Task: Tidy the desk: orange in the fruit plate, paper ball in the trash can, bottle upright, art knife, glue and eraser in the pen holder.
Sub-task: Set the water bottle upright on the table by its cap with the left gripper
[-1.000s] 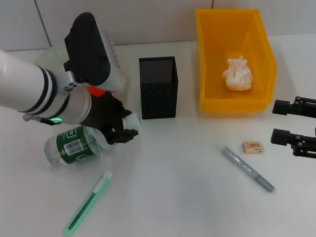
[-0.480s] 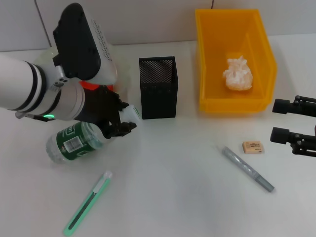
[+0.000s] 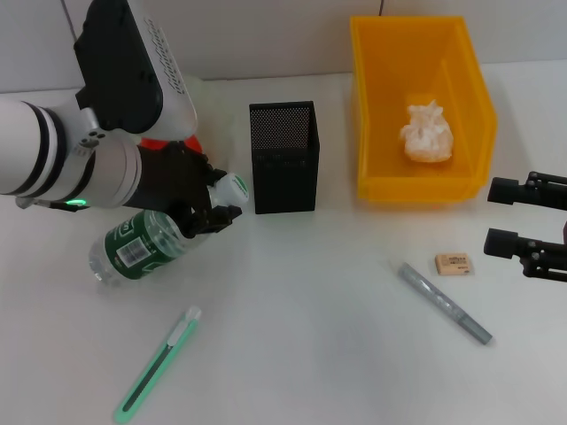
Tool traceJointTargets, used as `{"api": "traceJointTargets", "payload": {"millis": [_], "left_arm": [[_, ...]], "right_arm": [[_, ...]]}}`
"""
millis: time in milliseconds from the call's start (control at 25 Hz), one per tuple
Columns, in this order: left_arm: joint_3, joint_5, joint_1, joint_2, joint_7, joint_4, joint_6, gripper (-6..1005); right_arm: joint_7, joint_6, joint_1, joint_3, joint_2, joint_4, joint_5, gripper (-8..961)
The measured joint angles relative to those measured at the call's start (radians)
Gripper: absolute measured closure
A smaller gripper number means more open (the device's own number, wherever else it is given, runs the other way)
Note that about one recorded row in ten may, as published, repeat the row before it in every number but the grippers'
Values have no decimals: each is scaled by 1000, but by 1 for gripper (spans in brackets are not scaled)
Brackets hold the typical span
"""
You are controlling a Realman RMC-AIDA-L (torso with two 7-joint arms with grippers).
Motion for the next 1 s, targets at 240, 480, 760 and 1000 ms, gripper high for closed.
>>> {"api": "traceJointTargets", "payload": {"millis": [240, 480, 760, 1000], "left_arm": [[0, 1, 18, 0, -14, 33, 7, 558], [1, 6, 21, 0, -27, 37, 21, 560], [-8, 7, 39, 0, -42, 71, 29, 559], [-25, 4, 59, 0, -50, 91, 32, 560]], "right_arm": [[0, 0, 1, 0, 0, 0, -1, 295], [-1, 0, 3, 0, 0, 0, -1, 296], [-1, 0, 3, 0, 0, 0, -1, 296], [-1, 1, 4, 0, 0, 0, -1, 297]]}}
